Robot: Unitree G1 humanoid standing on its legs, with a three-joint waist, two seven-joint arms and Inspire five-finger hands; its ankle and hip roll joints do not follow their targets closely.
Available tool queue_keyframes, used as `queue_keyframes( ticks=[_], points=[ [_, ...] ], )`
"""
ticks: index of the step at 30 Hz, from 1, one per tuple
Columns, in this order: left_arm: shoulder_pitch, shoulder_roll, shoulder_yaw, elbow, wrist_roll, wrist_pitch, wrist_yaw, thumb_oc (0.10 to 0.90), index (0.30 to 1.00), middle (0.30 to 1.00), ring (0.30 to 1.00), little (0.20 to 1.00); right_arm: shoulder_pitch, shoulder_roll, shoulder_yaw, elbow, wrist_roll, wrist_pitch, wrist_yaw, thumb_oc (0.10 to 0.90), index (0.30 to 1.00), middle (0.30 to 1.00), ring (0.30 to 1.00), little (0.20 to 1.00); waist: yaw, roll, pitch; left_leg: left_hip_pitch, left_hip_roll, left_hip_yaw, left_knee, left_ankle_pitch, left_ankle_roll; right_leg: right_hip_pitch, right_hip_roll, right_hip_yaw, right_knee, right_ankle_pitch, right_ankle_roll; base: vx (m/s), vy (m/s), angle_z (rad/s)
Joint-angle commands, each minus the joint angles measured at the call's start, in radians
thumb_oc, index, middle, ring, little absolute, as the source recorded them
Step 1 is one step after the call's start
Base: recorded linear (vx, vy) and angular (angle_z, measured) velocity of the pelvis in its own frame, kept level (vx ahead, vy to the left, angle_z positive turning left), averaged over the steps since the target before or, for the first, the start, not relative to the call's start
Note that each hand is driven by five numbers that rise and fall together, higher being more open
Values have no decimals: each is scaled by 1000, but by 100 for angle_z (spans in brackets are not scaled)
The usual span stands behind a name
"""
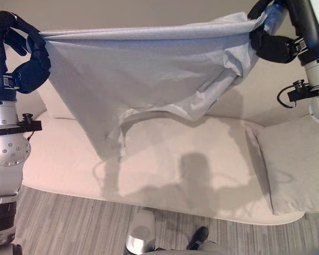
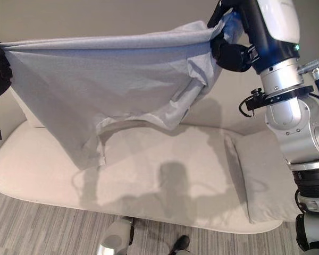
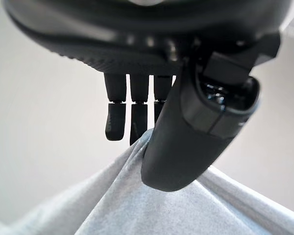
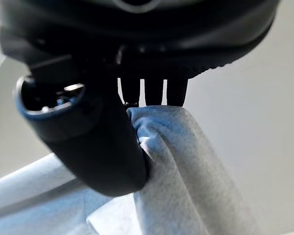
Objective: Hang the clothes on the sofa on the clothes rack.
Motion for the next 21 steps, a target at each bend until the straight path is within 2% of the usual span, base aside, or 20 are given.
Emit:
queue_keyframes(
  ticks=[1, 2, 3, 4, 6, 7, 9, 10, 11, 12, 13, 14, 15, 16, 17, 19, 21],
  points=[
    [-86, 95, 85, 75, 16, 13, 129, 400, 300, 300, 300, 300, -53, -53, 0, 76, 25, 38, -111, 400, 300, 300, 300, 300, -61, -118, -203, 87, 120, 52, 257, -65, -31, 2, -52, 5, -99, 15, 41, -38, 205, 11],
    [-96, 100, 76, 77, 13, 10, 132, 400, 300, 300, 300, 300, -50, -55, 2, 79, 19, 41, -111, 400, 300, 300, 300, 300, -71, -112, -212, 110, 134, 73, 225, -70, -38, 3, -59, -6, -97, 17, 49, -39, 334, 37],
    [-108, 108, 69, 83, 14, 13, 133, 400, 300, 300, 300, 300, -37, -65, -12, 83, 9, 49, -108, 400, 300, 300, 300, 300, -79, -100, -228, 166, 126, 103, 151, -91, -42, 3, -70, -21, -93, 26, 66, -17, 309, 54],
    [-123, 120, 63, 82, 15, 12, 129, 400, 300, 300, 300, 300, -29, -72, -25, 91, 0, 56, -111, 400, 300, 300, 300, 300, -87, -91, -241, 179, 114, 111, 85, -111, -48, -3, -87, -30, -90, 40, 75, -34, 389, 69],
    [-180, 130, -1, 97, 9, 12, 117, 400, 300, 300, 300, 300, 7, -66, -62, 84, -8, 58, -121, 400, 300, 300, 300, 300, -95, -93, -255, 191, 55, 112, -35, -107, -32, -18, -149, -67, -66, 87, 107, -21, 464, 76],
    [-203, 138, -24, 105, 12, 13, 116, 400, 300, 300, 300, 300, 19, -65, -73, 86, -22, 62, -129, 400, 300, 300, 300, 300, -96, -98, -262, 202, 23, 105, -86, -107, -23, -22, -180, -78, -57, 106, 122, -6, 471, 72],
    [-238, 163, -53, 110, 23, 17, 105, 400, 300, 300, 300, 300, 27, -55, -81, 85, -38, 70, -138, 400, 300, 300, 300, 300, -95, -111, -260, 191, -29, 93, -91, -143, -4, -36, -236, -83, -36, 161, 151, -62, 416, 67],
    [-261, 187, -66, 118, 31, 19, 104, 400, 300, 300, 300, 300, 21, -52, -86, 83, -63, 84, -141, 400, 300, 300, 300, 300, -86, -125, -250, 178, -61, 85, -91, -160, 11, -63, -286, -79, -11, 227, 167, -95, 333, 47],
    [-267, 189, -69, 121, 32, 19, 105, 400, 300, 300, 300, 300, 18, -49, -86, 83, -66, 87, -141, 400, 300, 300, 300, 300, -85, -131, -250, 173, -69, 87, -91, -160, 18, -71, -295, -75, -9, 235, 167, -140, 425, 27],
    [-296, 205, -85, 125, 35, 17, 115, 400, 300, 300, 300, 300, -3, -54, -75, 85, -76, 91, -152, 400, 300, 300, 300, 300, -90, -139, -233, 157, -90, 75, -91, -152, 35, -98, -281, -7, 41, 203, 159, -176, 325, 31],
    [-321, 212, -106, 132, 28, 18, 118, 400, 300, 300, 300, 300, -21, -57, -60, 89, -69, 91, -153, 400, 300, 300, 300, 300, -95, -145, -218, 140, -107, 75, -91, -125, 50, -117, -250, 36, 93, 168, 131, -173, 294, 45],
    [-330, 214, -112, 137, 28, 18, 119, 400, 300, 300, 300, 300, -28, -58, -57, 93, -68, 91, -154, 400, 300, 300, 300, 300, -91, -147, -218, 137, -107, 77, -91, -123, 49, -129, -254, 42, 110, 158, 127, -154, 159, 46],
    [-353, 220, -134, 145, 18, 22, 122, 400, 300, 300, 300, 300, -50, -70, -36, 100, -61, 86, -156, 400, 300, 300, 300, 300, -94, -146, -212, 128, -111, 64, -91, -107, 59, -140, -192, 96, 165, 91, 102, -81, 111, 39],
    [-364, 227, -141, 154, 11, 25, 124, 400, 300, 300, 300, 300, -61, -81, -24, 106, -57, 85, -158, 400, 300, 300, 300, 300, -93, -147, -213, 121, -116, 53, -91, -100, 65, -141, -147, 122, 194, 45, 91, -153, 150, 34],
    [-395, 242, -160, 176, 0, 31, 127, 400, 300, 300, 300, 300, -96, -105, -1, 119, -50, 80, -161, 400, 300, 300, 300, 300, -88, -157, -211, 102, -128, 31, -91, -75, 69, -157, -49, 173, 257, -29, 78, -162, 71, 29],
    [-369, 241, -145, 214, -7, 43, 134, 400, 300, 300, 300, 300, -120, -129, 26, 132, -67, 87, -154, 400, 300, 300, 300, 300, -64, -186, -214, 95, -143, 33, -91, -72, 64, -120, 3, 174, 165, -89, 26, -125, -20, 18],
    [-324, 219, -107, 227, -12, 40, 129, 400, 300, 300, 300, 300, -136, -124, 29, 140, -51, 82, -151, 400, 300, 300, 300, 300, -56, -210, -220, 82, -152, 22, -91, -64, 57, -81, 32, 192, 34, -73, 25, -57, -54, 1]
  ],
)
